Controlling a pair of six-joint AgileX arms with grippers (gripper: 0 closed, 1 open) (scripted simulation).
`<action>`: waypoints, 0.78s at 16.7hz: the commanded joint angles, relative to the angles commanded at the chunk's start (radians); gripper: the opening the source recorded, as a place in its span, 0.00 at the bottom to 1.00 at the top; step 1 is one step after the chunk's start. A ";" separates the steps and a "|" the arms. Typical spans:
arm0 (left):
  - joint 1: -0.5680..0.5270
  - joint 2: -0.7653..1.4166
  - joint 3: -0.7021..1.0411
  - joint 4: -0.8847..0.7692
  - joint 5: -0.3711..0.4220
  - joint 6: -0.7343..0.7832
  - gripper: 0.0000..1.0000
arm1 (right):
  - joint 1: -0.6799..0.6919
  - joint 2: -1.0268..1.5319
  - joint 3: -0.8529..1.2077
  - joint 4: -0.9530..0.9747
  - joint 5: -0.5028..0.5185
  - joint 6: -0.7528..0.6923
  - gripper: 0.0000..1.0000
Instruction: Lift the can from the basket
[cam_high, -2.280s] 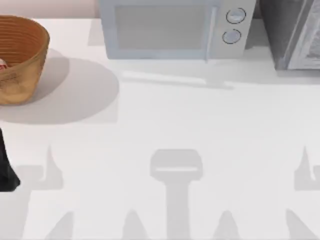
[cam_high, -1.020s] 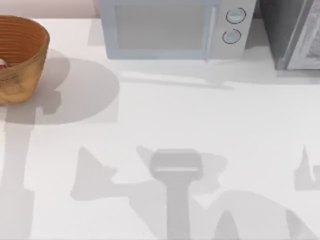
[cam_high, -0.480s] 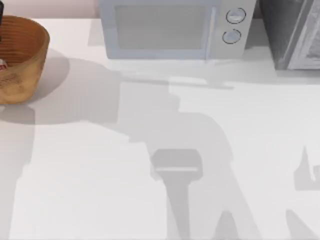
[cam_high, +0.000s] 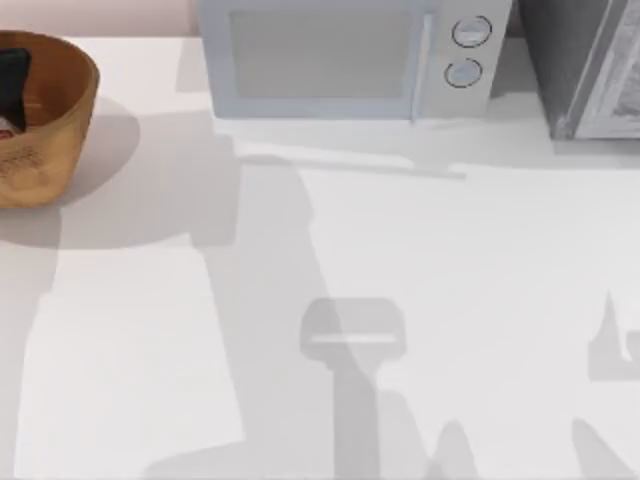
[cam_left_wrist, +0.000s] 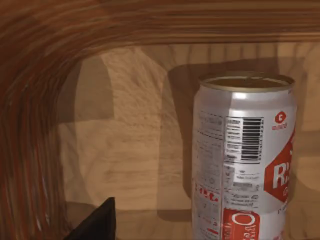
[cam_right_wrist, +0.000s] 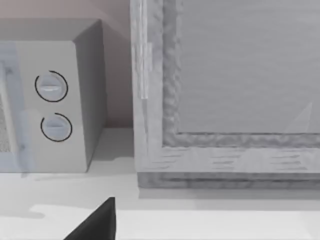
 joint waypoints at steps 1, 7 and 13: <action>0.001 0.012 0.011 -0.006 0.001 0.000 1.00 | 0.000 0.000 0.000 0.000 0.000 0.000 1.00; -0.005 0.014 0.008 -0.002 0.000 -0.001 1.00 | 0.000 0.000 0.000 0.000 0.000 0.000 1.00; -0.012 0.022 -0.167 0.186 0.000 -0.013 1.00 | 0.000 0.000 0.000 0.000 0.000 0.000 1.00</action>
